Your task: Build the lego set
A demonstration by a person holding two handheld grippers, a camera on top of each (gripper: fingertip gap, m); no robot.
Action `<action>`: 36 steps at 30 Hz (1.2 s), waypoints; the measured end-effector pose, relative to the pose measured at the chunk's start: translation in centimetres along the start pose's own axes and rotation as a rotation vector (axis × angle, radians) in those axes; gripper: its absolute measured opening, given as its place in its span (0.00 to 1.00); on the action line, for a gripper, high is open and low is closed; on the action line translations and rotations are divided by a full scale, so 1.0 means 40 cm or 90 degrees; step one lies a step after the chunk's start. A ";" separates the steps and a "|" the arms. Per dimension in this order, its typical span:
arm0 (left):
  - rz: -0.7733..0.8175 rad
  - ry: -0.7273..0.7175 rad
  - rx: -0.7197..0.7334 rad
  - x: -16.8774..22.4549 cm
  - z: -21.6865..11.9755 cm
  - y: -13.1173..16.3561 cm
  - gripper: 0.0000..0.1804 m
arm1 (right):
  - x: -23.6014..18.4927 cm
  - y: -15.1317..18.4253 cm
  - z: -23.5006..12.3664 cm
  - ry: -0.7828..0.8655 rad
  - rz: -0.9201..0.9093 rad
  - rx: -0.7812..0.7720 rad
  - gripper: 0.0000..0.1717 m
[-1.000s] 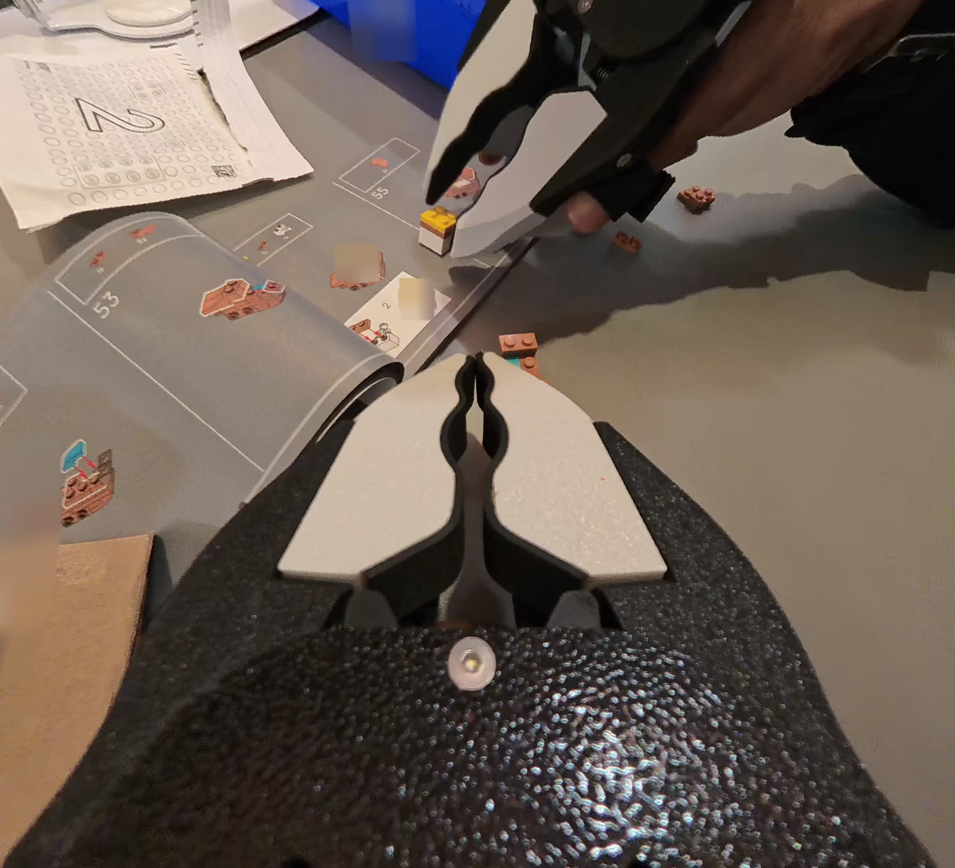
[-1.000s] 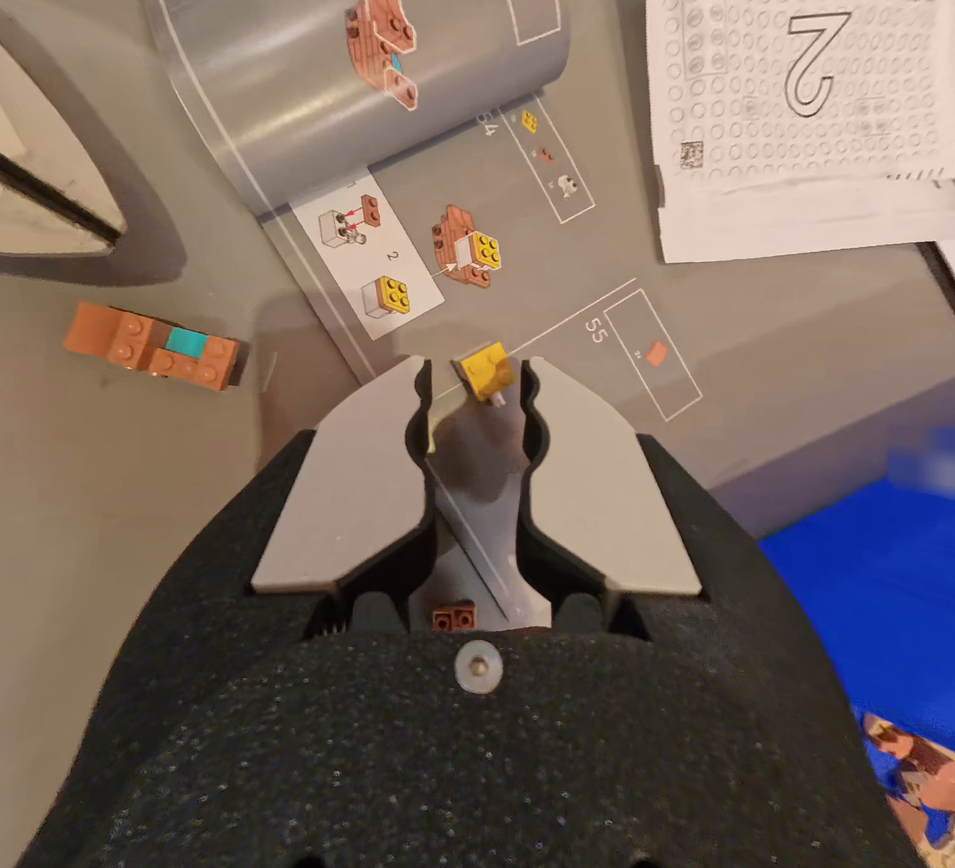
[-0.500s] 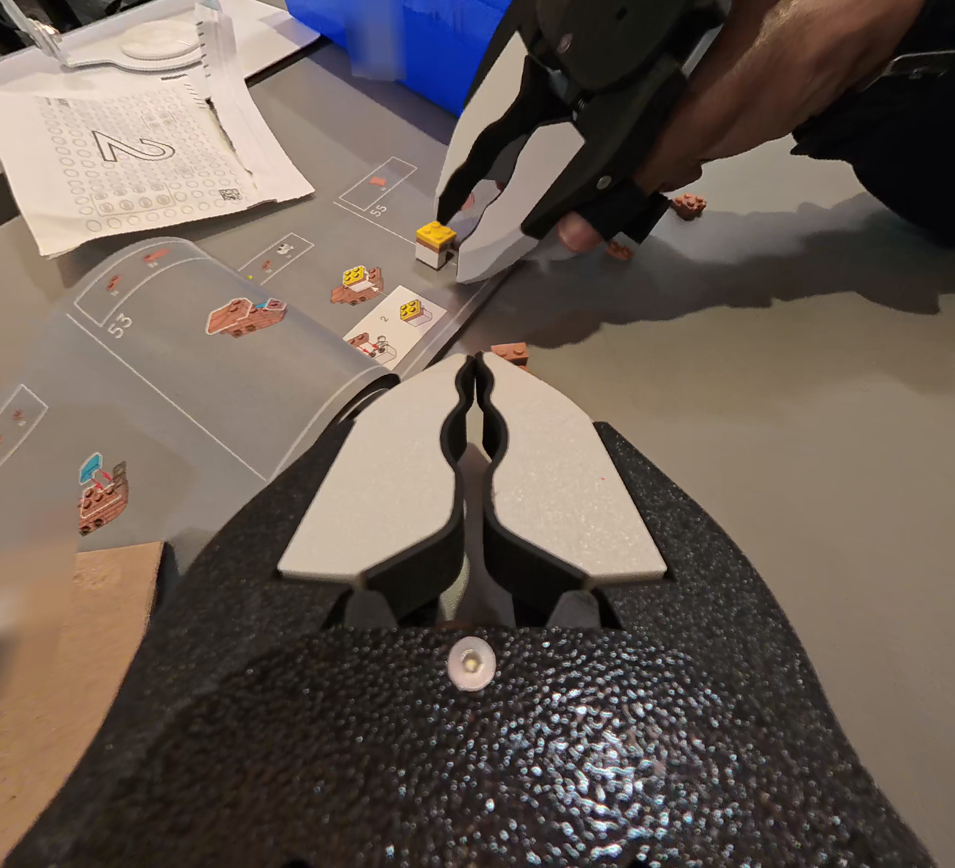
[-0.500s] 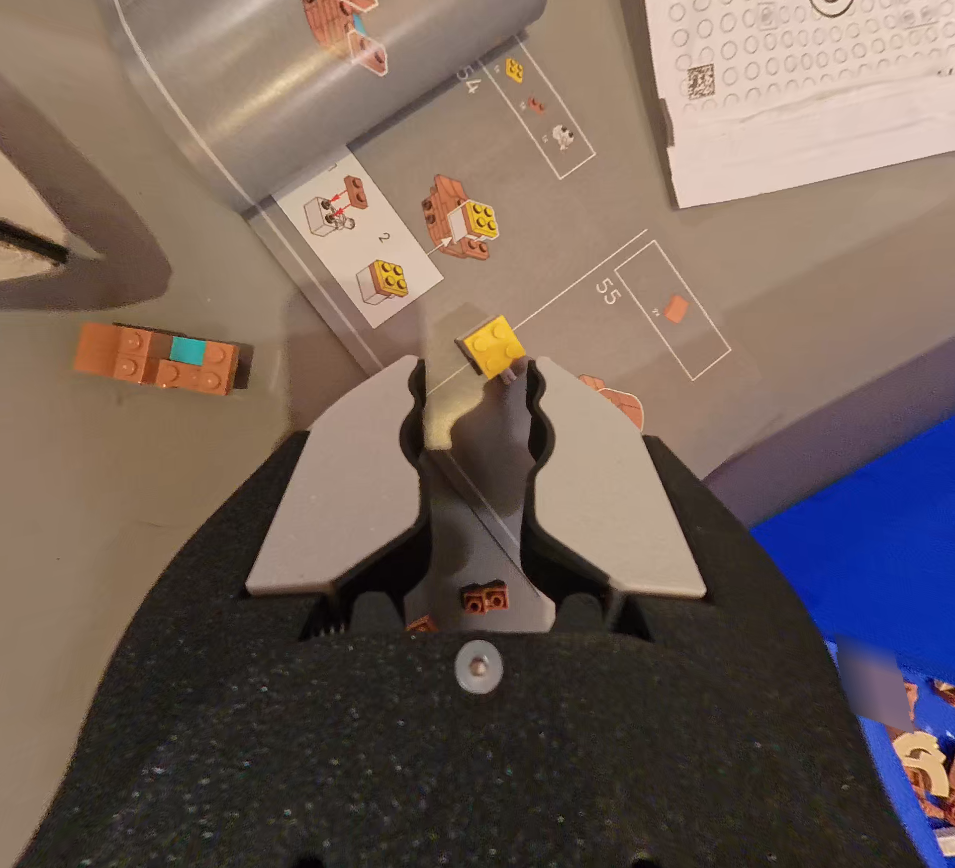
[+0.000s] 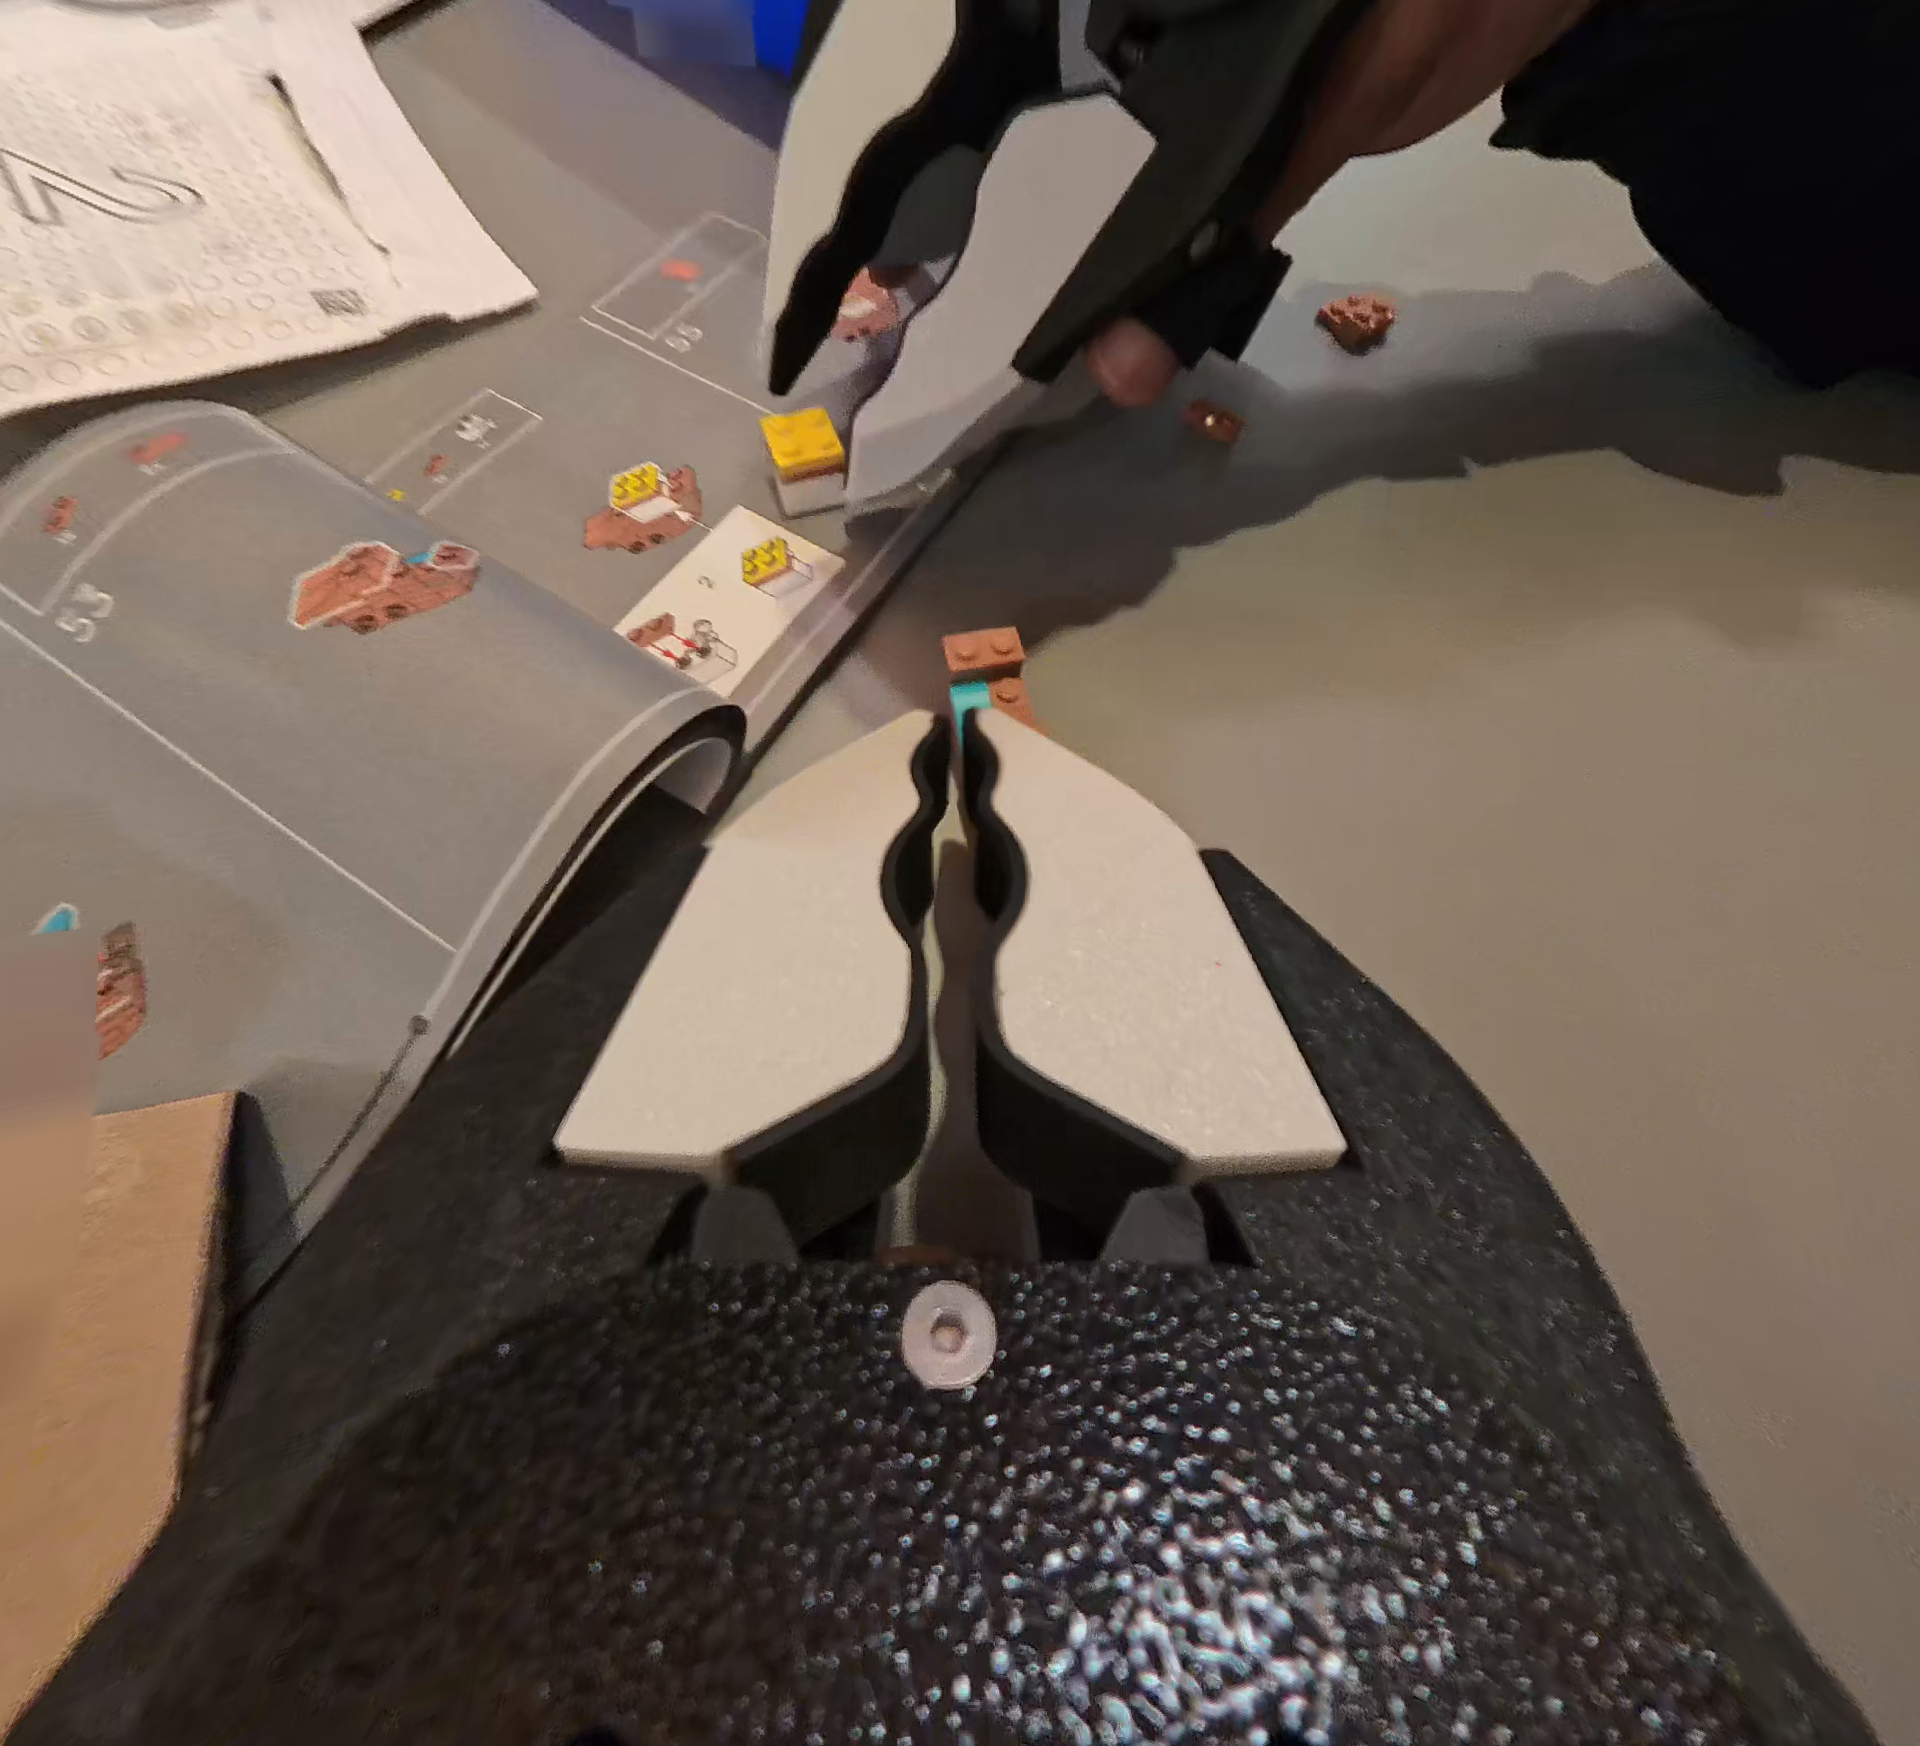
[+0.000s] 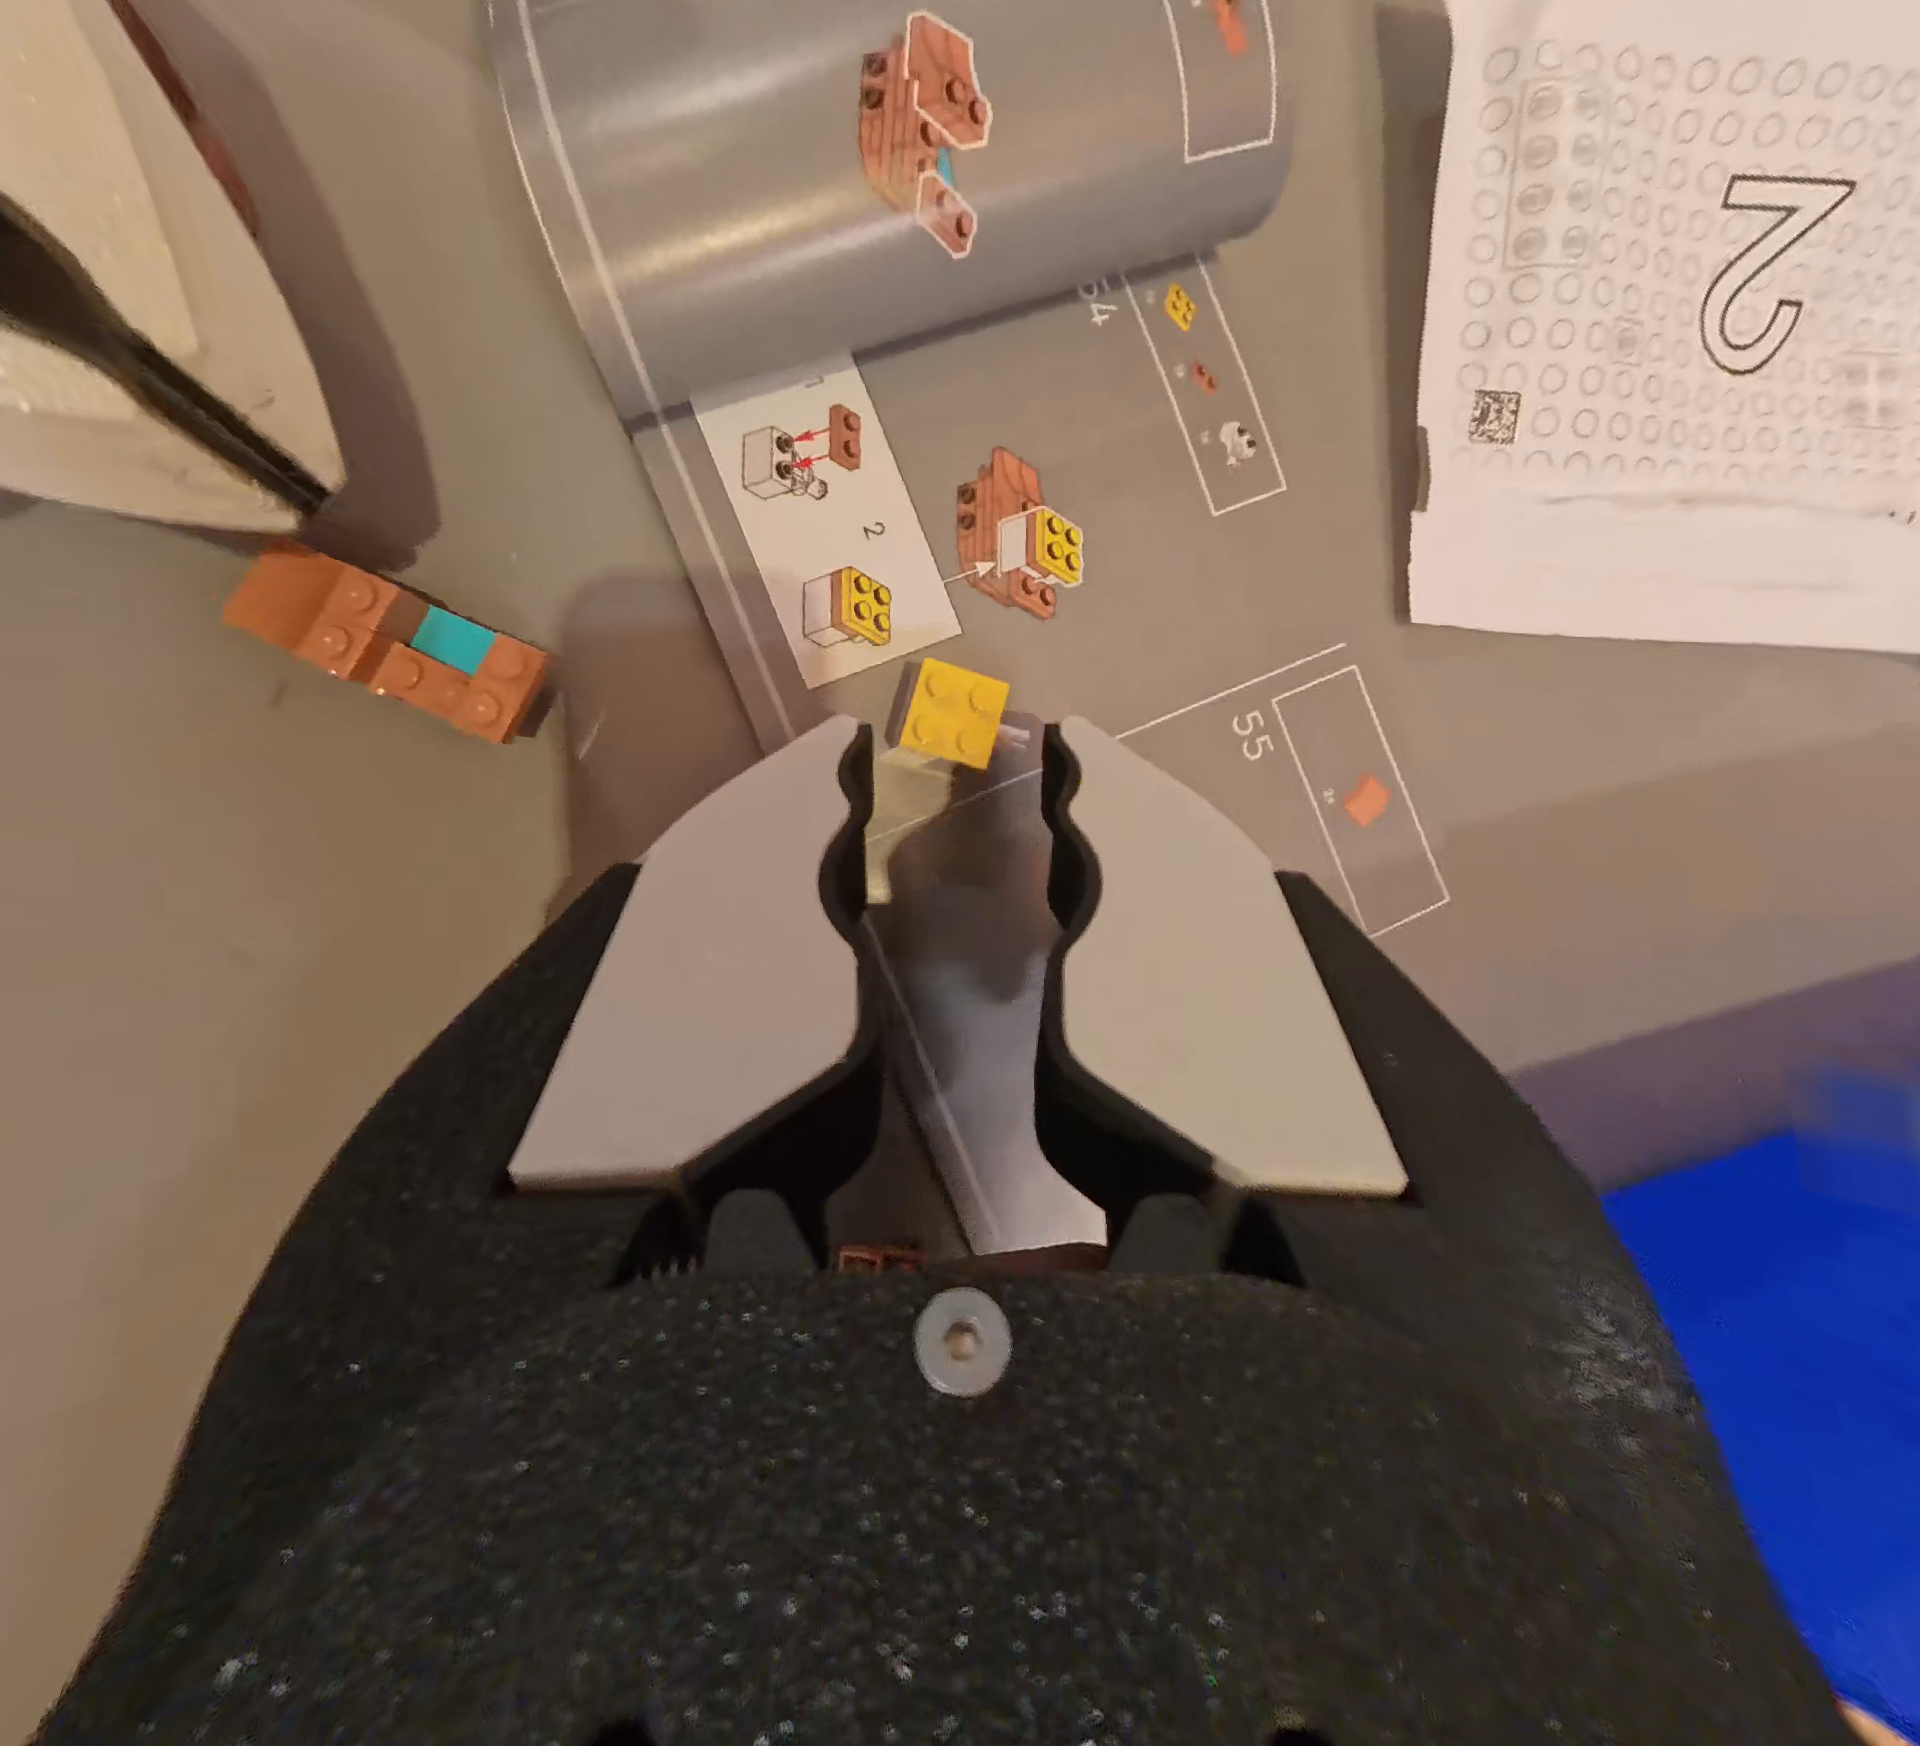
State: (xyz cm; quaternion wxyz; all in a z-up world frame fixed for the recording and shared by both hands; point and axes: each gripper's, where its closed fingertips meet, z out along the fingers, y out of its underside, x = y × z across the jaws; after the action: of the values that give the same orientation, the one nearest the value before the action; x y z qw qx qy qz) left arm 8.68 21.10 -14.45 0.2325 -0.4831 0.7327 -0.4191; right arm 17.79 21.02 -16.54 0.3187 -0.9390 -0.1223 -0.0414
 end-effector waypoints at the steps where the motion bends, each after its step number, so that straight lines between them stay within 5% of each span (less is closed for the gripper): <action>1: -0.001 0.004 -0.010 0.003 0.001 0.004 0.04 | -0.002 0.001 0.001 0.000 0.004 -0.002 0.18; 7: 0.025 0.005 -0.053 0.022 0.025 0.030 0.16 | -0.005 -0.001 0.019 -0.005 -0.047 -0.017 0.15; 19: 0.111 -0.052 -0.084 0.023 0.048 0.043 0.10 | -0.078 0.003 -0.018 -0.117 -0.358 0.053 0.15; 24: 0.117 -0.045 -0.082 0.028 0.049 0.043 0.10 | -0.104 -0.004 -0.071 -0.154 -0.275 0.108 0.19; 30: 0.114 -0.040 -0.083 0.029 0.047 0.044 0.10 | -0.106 0.039 -0.057 -0.088 -0.143 0.031 0.25; 36: 0.111 -0.048 -0.083 0.021 0.039 0.041 0.10 | -0.132 -0.012 -0.079 0.011 -0.212 0.125 0.16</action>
State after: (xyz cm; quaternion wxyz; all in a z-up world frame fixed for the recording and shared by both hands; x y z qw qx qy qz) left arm 8.62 20.03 -16.61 0.2635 -0.4472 0.7882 -0.3306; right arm 12.56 18.38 -14.58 0.3985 -0.8699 -0.2764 -0.0897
